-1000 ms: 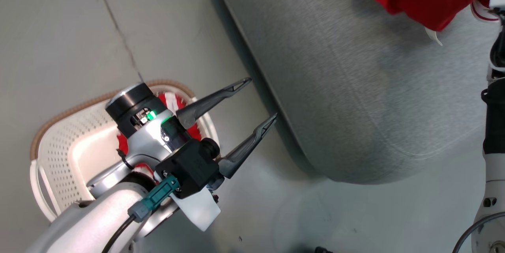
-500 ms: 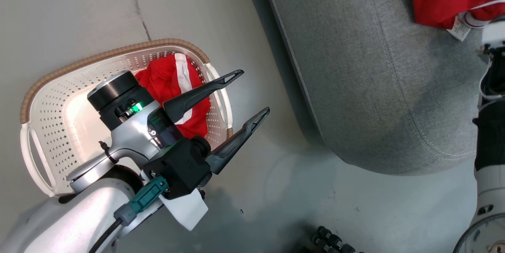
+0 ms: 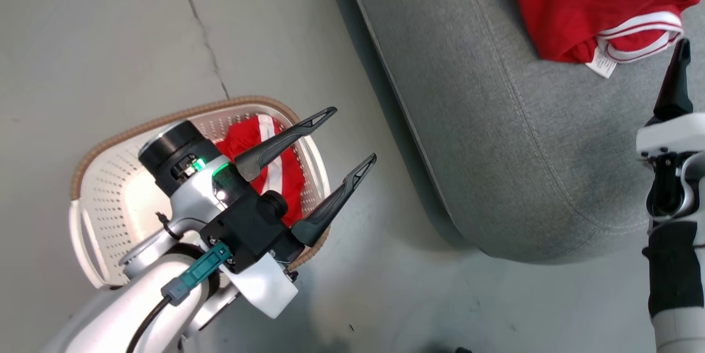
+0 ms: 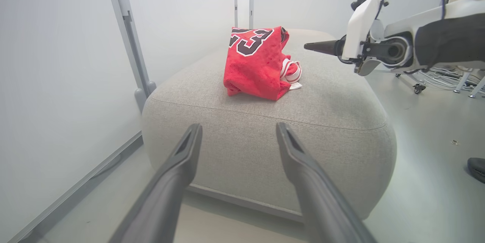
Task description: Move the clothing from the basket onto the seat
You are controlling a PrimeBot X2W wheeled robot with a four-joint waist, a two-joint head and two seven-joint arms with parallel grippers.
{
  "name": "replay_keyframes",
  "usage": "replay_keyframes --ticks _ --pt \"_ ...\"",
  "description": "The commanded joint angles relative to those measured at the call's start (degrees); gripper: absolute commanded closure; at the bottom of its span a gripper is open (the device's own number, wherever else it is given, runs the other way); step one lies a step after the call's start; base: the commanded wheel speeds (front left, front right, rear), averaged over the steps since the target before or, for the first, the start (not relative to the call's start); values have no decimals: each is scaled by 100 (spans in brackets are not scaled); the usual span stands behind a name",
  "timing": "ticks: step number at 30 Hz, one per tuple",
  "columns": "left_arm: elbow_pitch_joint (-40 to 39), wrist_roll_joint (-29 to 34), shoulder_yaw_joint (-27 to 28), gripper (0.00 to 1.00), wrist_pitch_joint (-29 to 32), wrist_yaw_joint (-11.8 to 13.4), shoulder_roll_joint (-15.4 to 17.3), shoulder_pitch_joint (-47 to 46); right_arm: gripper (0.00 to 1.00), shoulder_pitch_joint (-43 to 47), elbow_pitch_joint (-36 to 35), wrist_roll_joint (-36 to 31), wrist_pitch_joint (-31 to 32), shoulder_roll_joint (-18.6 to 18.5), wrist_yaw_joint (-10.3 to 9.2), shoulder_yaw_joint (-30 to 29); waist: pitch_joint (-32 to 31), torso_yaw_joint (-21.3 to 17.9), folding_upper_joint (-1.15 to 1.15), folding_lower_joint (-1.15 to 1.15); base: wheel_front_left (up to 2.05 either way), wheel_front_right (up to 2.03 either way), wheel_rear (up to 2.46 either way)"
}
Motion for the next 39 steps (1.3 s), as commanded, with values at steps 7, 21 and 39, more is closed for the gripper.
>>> replay_keyframes --ticks 7,21,39 --pt "443 -277 132 0 -421 343 -273 364 0 802 -894 34 -16 -26 2 461 -737 470 0 0 0 0 0" --pt "1147 -802 640 0 -1071 933 -678 930 0 2061 -2622 -13 -15 -27 2 1565 -1626 1420 0 0 0 0 0" --pt "1514 -1231 1996 0 -1254 1455 -1023 1887 0 3142 -3387 -198 286 -26 1 2178 -2518 2310 0 0 0 0 0"
